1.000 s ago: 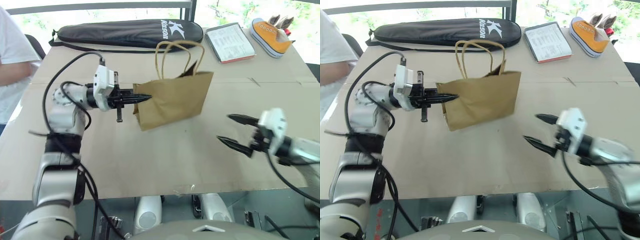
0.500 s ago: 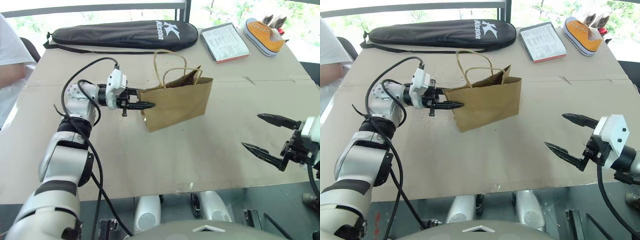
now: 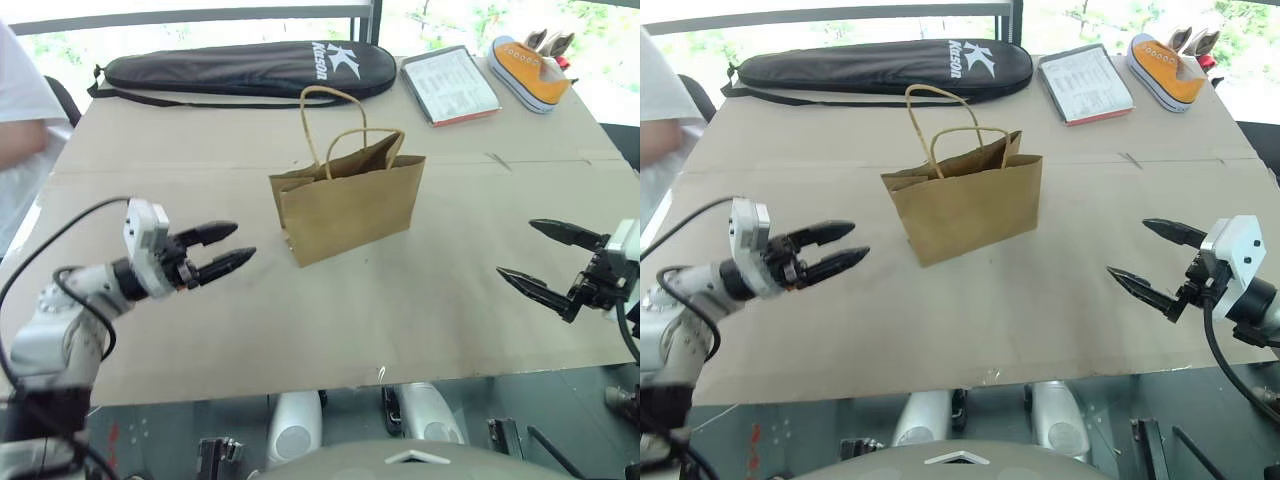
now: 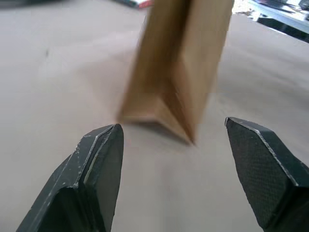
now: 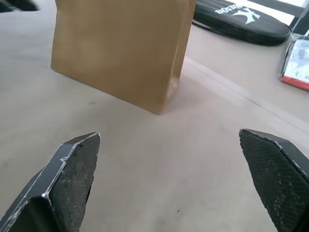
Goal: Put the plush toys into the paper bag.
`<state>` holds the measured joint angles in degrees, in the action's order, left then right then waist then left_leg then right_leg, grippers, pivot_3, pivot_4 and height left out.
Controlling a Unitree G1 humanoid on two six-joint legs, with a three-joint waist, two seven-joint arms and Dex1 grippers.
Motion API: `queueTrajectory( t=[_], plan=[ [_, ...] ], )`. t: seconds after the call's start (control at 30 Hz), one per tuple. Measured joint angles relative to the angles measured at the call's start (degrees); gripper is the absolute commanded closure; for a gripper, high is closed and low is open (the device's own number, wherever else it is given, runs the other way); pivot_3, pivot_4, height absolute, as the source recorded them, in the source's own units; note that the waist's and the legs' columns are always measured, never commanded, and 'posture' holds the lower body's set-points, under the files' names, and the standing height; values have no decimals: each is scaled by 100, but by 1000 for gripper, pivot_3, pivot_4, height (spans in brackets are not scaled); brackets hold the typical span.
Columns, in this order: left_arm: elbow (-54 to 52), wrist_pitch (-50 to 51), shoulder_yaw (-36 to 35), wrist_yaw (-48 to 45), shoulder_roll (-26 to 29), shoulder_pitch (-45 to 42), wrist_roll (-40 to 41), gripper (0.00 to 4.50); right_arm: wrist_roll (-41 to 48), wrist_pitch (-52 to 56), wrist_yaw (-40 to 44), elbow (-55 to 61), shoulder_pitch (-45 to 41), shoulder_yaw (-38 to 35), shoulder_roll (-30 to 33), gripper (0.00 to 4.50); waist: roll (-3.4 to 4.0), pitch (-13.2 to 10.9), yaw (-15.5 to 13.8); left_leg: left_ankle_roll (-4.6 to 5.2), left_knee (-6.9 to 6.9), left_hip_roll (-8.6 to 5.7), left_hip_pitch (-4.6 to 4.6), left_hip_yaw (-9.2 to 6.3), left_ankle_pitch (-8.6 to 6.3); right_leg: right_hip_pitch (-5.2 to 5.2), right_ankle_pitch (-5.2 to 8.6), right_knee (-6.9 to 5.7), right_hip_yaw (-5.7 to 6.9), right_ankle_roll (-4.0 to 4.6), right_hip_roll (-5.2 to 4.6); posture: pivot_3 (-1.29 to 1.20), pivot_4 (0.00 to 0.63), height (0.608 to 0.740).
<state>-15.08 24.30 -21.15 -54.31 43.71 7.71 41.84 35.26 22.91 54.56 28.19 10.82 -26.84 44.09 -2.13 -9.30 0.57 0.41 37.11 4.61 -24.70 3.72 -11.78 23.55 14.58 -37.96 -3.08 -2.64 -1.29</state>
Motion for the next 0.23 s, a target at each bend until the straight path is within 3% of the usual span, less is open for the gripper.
queueTrajectory(
  t=[0.23],
  plan=[
    [-1056,293,-565,454,-289,1433,128,835,-78,-63,298,-222,126,114,145,0,8,12,21,-1,2,-15,12,43,-1,1,-1,3,-2,1,-41,0,150,740]
  ],
)
